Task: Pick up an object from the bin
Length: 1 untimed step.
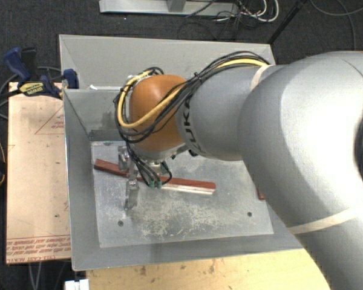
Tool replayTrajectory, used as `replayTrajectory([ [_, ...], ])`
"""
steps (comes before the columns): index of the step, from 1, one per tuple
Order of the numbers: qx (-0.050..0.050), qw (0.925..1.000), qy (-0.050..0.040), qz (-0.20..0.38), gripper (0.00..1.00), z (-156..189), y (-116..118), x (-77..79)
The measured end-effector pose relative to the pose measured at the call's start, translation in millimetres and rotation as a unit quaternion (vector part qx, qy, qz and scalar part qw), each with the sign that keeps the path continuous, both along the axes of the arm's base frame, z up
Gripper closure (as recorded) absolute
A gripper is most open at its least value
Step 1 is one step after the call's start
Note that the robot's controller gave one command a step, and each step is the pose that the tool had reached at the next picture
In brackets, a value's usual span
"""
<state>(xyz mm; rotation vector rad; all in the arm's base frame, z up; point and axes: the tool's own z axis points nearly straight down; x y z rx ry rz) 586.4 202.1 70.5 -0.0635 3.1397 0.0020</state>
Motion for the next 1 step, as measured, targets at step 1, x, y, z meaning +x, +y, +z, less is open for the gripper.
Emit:
replayTrajectory([
  [1, 0.001, 1.0000, -0.0019, -0.001, 1.00, 5.5, 0.2, 1.0],
])
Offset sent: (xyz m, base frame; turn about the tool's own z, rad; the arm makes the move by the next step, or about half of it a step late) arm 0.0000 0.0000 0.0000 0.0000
